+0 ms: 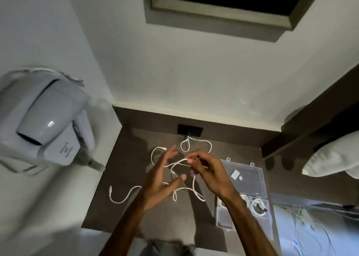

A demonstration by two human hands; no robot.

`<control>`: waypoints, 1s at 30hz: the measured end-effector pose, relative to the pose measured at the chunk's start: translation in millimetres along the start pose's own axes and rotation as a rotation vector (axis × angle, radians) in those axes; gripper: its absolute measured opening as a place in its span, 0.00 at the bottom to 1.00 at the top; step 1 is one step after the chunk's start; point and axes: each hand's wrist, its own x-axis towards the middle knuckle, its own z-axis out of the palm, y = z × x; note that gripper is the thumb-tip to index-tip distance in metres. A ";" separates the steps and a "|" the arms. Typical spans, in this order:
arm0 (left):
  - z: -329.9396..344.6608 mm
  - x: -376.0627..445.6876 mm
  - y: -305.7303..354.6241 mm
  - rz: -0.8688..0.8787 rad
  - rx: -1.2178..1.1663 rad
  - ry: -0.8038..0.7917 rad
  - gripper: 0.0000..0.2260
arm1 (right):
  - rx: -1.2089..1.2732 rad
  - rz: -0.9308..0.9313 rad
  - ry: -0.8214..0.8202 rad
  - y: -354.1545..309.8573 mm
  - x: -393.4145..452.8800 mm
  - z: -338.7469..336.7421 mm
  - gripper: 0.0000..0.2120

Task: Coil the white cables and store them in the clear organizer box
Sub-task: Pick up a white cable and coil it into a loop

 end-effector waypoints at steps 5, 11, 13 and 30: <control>-1.8 3.1 44.1 0.009 -0.147 0.060 0.10 | -0.145 -0.165 -0.032 -52.0 9.8 -3.8 0.06; -12.5 0.5 74.7 -0.017 -0.493 0.091 0.15 | -0.089 -0.189 -0.019 -72.0 18.0 -6.1 0.05; -17.2 2.4 83.9 0.008 -0.665 0.108 0.13 | 0.071 -0.107 -0.100 -67.9 17.8 -7.5 0.07; -42.5 47.2 112.7 0.320 -0.581 0.355 0.22 | -0.396 -0.140 0.066 -70.1 -21.4 34.0 0.03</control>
